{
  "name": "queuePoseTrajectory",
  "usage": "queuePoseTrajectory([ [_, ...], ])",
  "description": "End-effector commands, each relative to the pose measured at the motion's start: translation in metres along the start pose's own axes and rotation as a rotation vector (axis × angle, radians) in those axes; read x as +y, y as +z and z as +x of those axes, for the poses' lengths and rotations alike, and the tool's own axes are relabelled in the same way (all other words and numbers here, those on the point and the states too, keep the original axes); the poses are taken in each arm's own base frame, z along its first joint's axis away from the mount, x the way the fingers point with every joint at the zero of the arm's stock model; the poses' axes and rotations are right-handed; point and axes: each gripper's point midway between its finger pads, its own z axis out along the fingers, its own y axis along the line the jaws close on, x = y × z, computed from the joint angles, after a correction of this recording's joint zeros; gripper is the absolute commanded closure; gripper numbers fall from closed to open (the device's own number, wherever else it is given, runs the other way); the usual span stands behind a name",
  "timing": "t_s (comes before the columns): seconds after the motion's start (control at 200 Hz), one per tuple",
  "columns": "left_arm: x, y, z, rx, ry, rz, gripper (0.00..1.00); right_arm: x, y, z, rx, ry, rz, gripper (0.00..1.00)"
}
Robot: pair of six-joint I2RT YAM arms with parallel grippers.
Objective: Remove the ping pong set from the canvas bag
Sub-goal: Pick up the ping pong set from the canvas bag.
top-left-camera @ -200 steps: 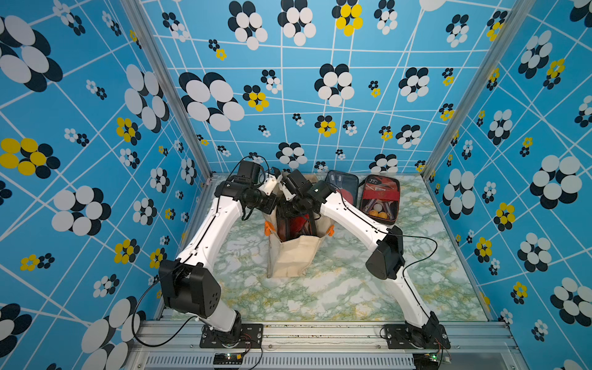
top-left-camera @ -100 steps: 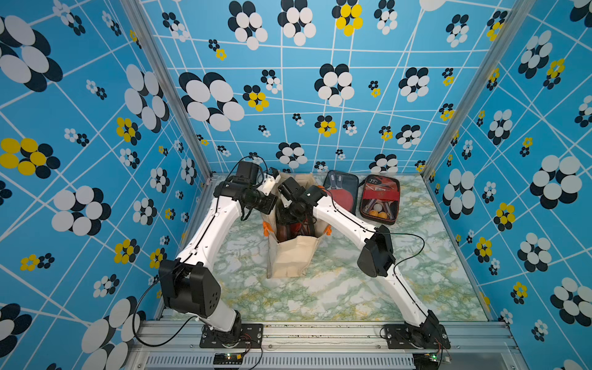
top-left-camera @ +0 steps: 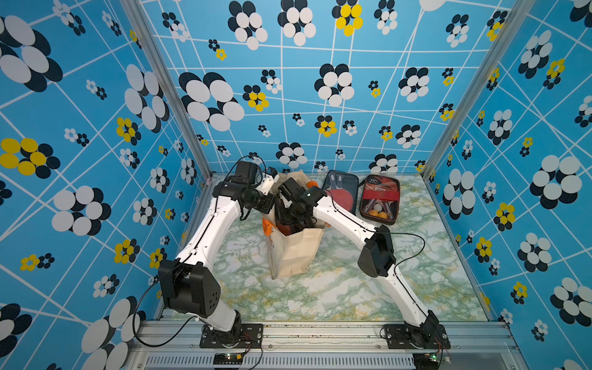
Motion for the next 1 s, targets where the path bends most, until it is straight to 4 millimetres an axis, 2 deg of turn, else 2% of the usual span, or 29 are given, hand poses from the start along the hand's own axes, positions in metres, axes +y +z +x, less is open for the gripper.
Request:
queuePoseTrajectory([
  [0.0, 0.004, -0.008, -0.011, -0.055, -0.005, -0.01, 1.0, 0.004, -0.046, -0.018, -0.105, -0.024, 0.034, 1.0],
  [0.32, 0.013, -0.013, -0.012, -0.057, -0.004, -0.015, 1.0, 0.007, -0.11, -0.044, -0.267, -0.041, 0.055, 1.0],
  [0.465, 0.017, -0.015, -0.012, -0.067, -0.027, 0.003, 1.0, 0.007, -0.128, -0.051, -0.309, -0.05, 0.069, 1.0],
  [0.665, 0.022, -0.015, -0.01, -0.066, -0.041, 0.012, 1.0, 0.006, -0.138, -0.058, -0.346, -0.055, 0.087, 1.0],
  [0.675, 0.023, -0.015, -0.01, -0.067, -0.042, 0.011, 1.0, 0.009, -0.151, -0.061, -0.368, -0.054, 0.077, 1.0],
  [0.695, 0.023, -0.015, -0.01, -0.067, -0.042, 0.012, 1.0, 0.01, -0.157, -0.062, -0.381, -0.055, 0.076, 1.0],
  [0.994, 0.028, -0.015, -0.006, -0.053, -0.047, 0.017, 1.0, 0.014, -0.193, -0.079, -0.476, -0.07, 0.082, 1.0],
])
